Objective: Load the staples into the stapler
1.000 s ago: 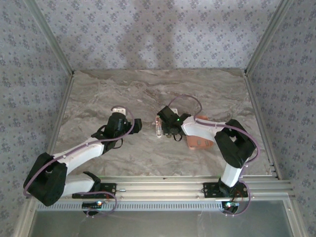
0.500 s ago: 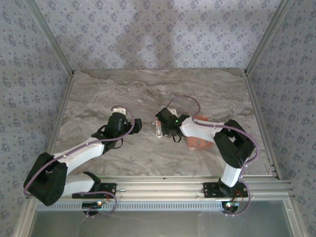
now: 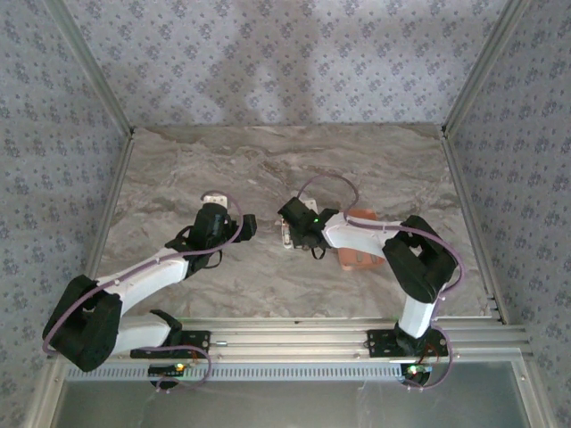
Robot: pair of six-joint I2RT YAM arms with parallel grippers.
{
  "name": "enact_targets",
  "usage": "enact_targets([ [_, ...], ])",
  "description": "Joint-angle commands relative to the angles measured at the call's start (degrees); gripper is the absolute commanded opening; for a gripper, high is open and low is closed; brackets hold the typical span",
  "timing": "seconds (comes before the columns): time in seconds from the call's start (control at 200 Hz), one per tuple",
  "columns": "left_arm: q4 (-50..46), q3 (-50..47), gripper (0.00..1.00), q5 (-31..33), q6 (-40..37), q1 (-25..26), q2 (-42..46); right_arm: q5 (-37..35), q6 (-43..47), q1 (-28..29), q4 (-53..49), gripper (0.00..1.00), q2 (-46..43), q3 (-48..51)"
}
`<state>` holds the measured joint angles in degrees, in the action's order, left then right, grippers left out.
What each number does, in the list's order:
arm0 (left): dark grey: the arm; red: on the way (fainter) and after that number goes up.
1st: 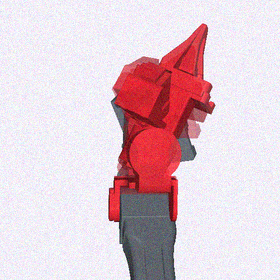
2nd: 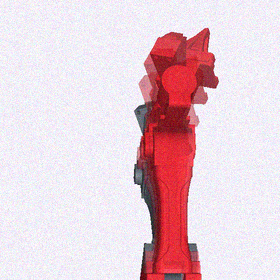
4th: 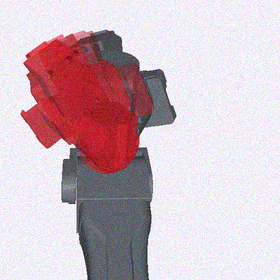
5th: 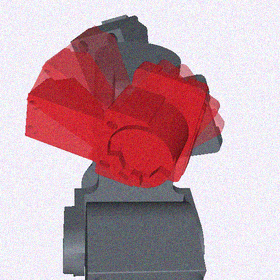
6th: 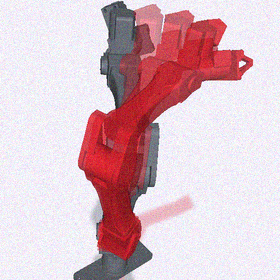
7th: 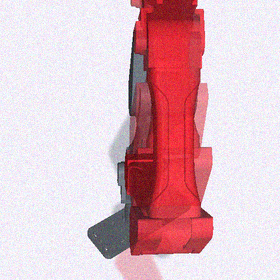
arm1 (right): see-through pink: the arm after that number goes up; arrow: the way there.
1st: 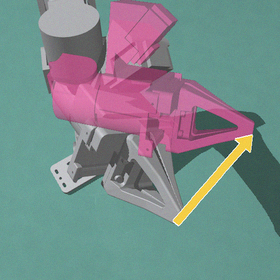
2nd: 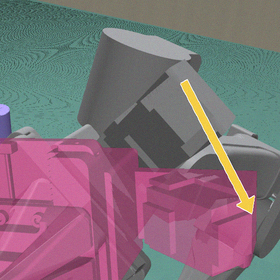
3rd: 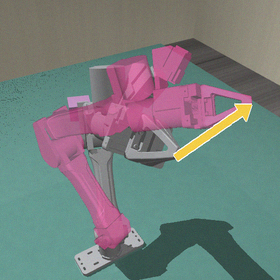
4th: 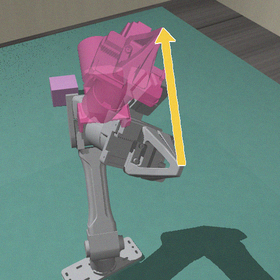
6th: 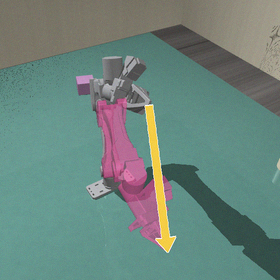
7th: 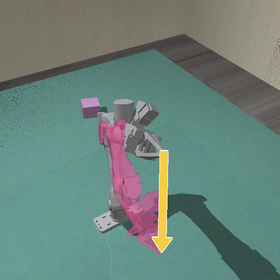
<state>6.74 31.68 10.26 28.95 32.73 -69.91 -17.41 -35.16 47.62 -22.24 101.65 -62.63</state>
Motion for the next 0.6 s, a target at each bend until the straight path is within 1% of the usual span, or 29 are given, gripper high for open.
enact_targets([
  [0.0,1.34,-0.08,0.98,-0.06,-0.65,-0.35,0.21,-0.62,-0.44,0.42,-3.03,0.14,0.92,-1.00],
  [0.16,1.34,-0.04,0.99,-0.04,-0.65,-0.33,0.21,0.14,-0.26,0.29,-1.99,0.15,0.77,-0.84],
  [0.32,1.34,0.20,0.99,-0.23,-0.73,-0.38,0.21,0.01,-0.44,0.11,-1.94,0.26,-0.02,-0.83],
  [0.595,1.17,0.31,0.99,-0.31,-0.91,-0.33,0.01,-0.56,0.70,0.22,-3.82,0.31,-5.72,-1.07],
])
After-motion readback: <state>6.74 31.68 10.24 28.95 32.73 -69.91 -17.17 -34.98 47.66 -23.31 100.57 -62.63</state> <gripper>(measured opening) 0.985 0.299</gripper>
